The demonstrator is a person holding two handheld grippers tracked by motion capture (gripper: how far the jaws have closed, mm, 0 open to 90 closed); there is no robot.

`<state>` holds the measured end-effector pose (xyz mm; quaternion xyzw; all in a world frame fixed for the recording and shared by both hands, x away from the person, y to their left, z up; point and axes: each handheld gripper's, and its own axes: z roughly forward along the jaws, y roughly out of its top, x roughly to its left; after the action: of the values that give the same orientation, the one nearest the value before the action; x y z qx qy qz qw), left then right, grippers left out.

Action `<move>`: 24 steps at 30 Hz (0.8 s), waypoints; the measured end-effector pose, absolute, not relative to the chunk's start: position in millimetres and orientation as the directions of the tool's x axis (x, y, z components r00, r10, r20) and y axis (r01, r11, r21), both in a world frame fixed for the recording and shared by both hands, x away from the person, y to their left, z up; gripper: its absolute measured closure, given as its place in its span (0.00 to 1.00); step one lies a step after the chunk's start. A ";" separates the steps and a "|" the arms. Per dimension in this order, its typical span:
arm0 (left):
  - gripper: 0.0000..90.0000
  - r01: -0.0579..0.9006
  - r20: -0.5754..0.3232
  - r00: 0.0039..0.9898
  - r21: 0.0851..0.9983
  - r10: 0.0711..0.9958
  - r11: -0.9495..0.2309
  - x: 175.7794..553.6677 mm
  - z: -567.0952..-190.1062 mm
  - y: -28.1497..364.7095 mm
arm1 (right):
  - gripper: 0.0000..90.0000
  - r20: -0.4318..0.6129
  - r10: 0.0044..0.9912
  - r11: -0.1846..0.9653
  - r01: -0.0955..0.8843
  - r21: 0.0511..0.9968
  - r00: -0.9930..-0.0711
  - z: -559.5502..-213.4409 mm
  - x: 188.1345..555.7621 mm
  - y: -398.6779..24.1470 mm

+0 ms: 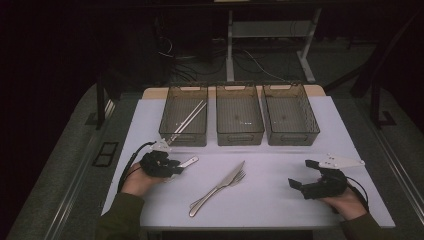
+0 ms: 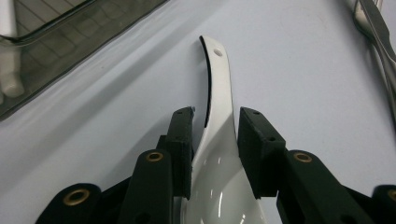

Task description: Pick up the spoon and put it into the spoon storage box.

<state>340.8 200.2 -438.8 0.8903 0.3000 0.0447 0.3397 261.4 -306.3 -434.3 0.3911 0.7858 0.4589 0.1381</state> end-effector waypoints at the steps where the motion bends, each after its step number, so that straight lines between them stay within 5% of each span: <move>1: 0.73 0.501 -0.124 0.819 0.632 0.561 -0.591 340.8 -438.8 199.8 | 0.02 0.140 0.741 0.274 0.486 0.830 -0.656 -434.3 261.4 -306.1; 24: 0.82 0.469 -0.072 0.842 0.588 0.535 -0.659 333.6 -431.3 184.6 | 0.02 0.143 0.742 0.272 0.489 0.829 -0.655 -434.7 263.4 -305.6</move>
<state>333.6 184.6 -431.3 0.9093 0.2759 0.0537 0.3068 263.4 -305.6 -434.7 0.3917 0.7856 0.4588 0.1376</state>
